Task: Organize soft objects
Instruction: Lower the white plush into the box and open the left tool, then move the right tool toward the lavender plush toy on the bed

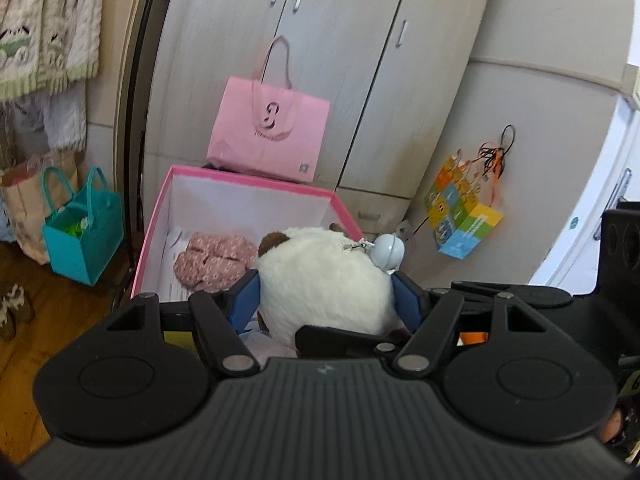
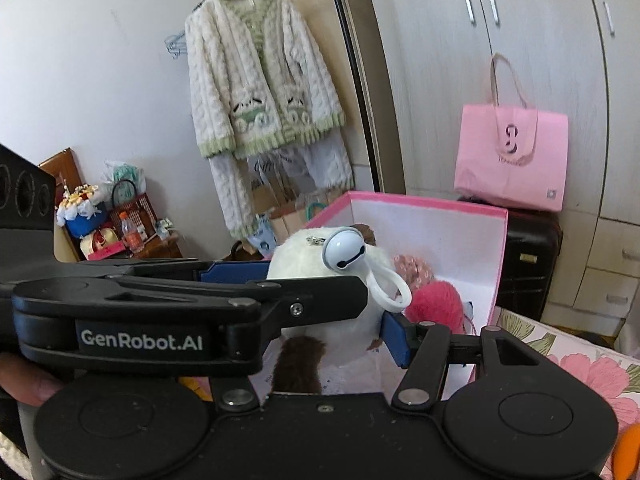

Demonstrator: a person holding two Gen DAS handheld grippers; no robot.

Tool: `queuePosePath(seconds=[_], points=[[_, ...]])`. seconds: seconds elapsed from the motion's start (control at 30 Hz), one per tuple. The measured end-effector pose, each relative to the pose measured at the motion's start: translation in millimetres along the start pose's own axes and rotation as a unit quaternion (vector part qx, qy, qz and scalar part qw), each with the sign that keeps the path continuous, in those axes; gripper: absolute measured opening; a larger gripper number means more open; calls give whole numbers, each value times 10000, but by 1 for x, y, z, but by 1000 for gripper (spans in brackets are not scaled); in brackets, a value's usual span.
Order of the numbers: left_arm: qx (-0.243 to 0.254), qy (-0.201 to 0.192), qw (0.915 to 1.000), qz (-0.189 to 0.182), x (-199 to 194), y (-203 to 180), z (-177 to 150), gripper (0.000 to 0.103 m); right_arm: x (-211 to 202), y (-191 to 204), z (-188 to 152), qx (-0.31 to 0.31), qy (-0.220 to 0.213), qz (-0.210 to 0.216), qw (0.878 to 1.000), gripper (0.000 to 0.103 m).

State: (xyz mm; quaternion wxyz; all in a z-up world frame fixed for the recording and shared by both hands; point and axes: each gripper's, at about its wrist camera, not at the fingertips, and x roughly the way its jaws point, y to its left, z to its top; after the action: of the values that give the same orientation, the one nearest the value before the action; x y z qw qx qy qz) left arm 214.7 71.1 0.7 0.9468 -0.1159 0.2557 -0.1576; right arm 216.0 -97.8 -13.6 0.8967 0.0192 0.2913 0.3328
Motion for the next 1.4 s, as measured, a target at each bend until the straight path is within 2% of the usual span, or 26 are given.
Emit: queuePosePath(seconds=[0.17, 0.23, 0.4, 0.87, 0.93, 1.13, 1.4], points=[[166, 90, 9997, 169, 11, 0, -6, 67, 15, -1, -2, -244, 220, -145, 9994, 64], [267, 117, 9992, 284, 11, -1, -7, 67, 22, 2, -3, -383, 328, -335, 9982, 64], [521, 28, 9972, 543, -1, -8, -10, 67, 19, 6, -6, -630, 460, -655, 9948, 68], [1047, -106, 9939, 343, -80, -36, -10, 71, -45, 33, -10, -888, 154, -1004, 9909, 69], [1132, -139, 9930, 296, -92, -42, -10, 72, -56, 39, -11, -959, 114, -1032, 9900, 73], [1345, -102, 9909, -39, -125, -62, -12, 73, -91, 55, -14, -1077, 51, -974, 9894, 74], [1615, 149, 9860, -393, -151, -87, -16, 76, -138, 61, -26, -1097, 8, -862, 9902, 77]])
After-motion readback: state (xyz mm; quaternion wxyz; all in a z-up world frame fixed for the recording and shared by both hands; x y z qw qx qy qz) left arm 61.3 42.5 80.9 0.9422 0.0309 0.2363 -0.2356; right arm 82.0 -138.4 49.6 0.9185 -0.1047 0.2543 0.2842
